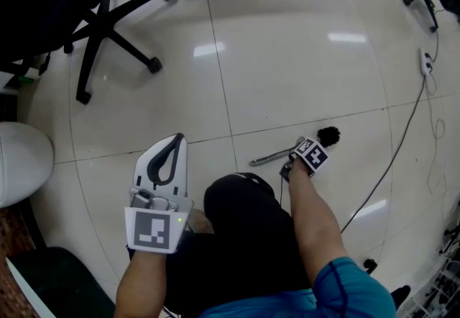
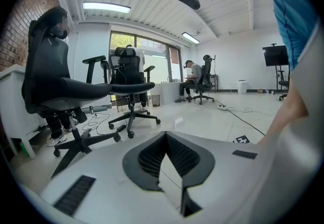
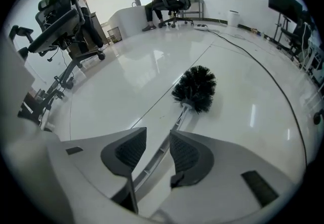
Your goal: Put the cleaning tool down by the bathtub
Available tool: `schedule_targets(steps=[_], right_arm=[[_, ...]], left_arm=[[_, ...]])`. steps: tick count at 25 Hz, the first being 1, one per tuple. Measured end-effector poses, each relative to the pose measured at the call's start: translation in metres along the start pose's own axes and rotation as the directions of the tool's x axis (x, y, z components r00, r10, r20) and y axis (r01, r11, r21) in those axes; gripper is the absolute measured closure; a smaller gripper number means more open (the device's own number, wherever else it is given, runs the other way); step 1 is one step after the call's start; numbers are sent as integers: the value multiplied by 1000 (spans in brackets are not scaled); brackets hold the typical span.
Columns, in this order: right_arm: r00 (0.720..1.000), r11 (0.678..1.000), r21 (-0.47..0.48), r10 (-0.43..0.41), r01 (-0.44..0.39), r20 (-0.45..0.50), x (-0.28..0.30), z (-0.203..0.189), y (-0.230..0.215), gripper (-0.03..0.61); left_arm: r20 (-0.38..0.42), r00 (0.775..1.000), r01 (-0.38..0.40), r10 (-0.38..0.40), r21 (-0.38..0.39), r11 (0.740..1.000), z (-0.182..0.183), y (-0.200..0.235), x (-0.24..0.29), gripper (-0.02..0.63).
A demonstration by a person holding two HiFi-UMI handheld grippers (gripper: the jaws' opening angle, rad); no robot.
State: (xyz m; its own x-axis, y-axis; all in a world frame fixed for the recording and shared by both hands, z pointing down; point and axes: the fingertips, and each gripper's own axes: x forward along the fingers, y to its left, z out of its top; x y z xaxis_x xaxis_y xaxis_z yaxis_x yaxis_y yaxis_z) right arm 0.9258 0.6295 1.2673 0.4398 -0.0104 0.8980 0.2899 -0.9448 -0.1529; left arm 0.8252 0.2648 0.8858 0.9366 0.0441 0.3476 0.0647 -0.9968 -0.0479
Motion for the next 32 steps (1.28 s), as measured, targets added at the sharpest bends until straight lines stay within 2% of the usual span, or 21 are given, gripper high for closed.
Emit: schedule_targets(steps=[7,11,14,17,22,25,28,32], right_arm=[[998,998,-16,-55,55,-6,6,-4,-5,394],[993,993,-7,-114,114,-23,6,-9,-17,397],[986,990,24,-136,138,-92,10,-23,-26,397],[975,989,86,-102,121,-196,18,-49,-33,387],[976,983,141,-86,115,-199,17,-53,-41,466],[978,984,159,-43,77,-204,16,-52,-45,501],[976,978,210,42,4,-212,13,-53,-43,512],[975,970,202,167,-136,-146,-2,-35,-21,512]], left_arm=[[-29,1000,7,-7,4,1000,-7,0,2,615],[-42,999,6,-6,-2,1000,-10,1,3,615],[-46,999,8,-8,-1,1000,-10,2,4,615],[-52,999,13,-13,0,1000,-13,2,5,615],[-56,998,18,-18,2,1000,-16,1,7,615],[-49,998,27,-27,2,1000,-13,-2,8,615],[-33,999,36,-36,0,999,-9,-4,9,615],[-28,998,53,-53,-10,999,-9,-4,12,615]])
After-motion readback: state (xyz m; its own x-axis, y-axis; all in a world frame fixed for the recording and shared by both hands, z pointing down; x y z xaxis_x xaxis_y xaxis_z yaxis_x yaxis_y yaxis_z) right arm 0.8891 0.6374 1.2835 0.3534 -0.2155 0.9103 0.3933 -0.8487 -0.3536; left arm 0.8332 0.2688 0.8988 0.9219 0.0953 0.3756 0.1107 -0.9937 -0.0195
